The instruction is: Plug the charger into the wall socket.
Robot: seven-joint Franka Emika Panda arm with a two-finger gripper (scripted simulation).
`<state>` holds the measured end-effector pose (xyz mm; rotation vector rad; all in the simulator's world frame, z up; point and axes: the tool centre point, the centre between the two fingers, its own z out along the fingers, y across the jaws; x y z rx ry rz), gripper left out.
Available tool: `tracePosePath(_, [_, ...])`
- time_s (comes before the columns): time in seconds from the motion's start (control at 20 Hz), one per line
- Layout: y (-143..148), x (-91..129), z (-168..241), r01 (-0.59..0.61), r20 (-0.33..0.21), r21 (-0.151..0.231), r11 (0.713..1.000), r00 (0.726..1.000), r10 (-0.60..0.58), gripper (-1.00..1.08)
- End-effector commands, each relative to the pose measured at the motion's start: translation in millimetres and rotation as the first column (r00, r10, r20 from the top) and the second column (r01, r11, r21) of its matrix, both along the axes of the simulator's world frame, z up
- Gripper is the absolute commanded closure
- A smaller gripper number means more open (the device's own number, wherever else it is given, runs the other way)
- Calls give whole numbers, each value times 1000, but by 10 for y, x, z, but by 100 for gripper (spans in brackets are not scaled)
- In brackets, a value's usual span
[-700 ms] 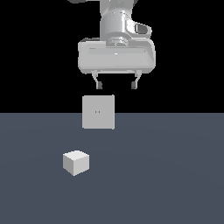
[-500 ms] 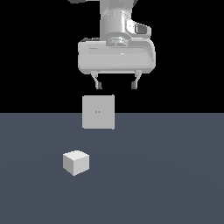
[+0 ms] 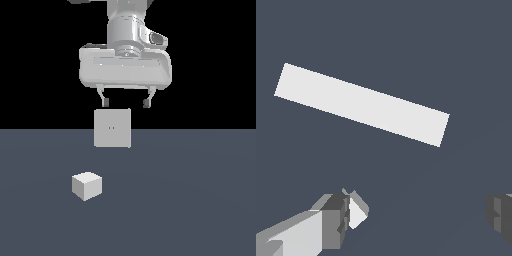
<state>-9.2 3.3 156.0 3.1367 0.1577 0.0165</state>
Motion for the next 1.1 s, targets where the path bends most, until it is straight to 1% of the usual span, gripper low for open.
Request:
tracePosePath(0.0, [70, -54, -69, -54, 6, 3, 999, 999, 54, -92])
tracePosePath(0.2, [199, -173, -207, -162, 18, 7, 987, 987, 162, -92])
tracePosePath(0.4, [332, -325, -368, -285, 33, 11, 958, 958, 285, -92])
tracePosePath(0.55, [417, -446, -488, -373, 44, 12, 928, 927, 372, -92])
tracePosePath(0.75, [507, -604, -640, -478, 58, 12, 878, 877, 477, -92])
tracePosePath(1.05, [581, -785, -810, -585, 73, 11, 811, 809, 583, -92])
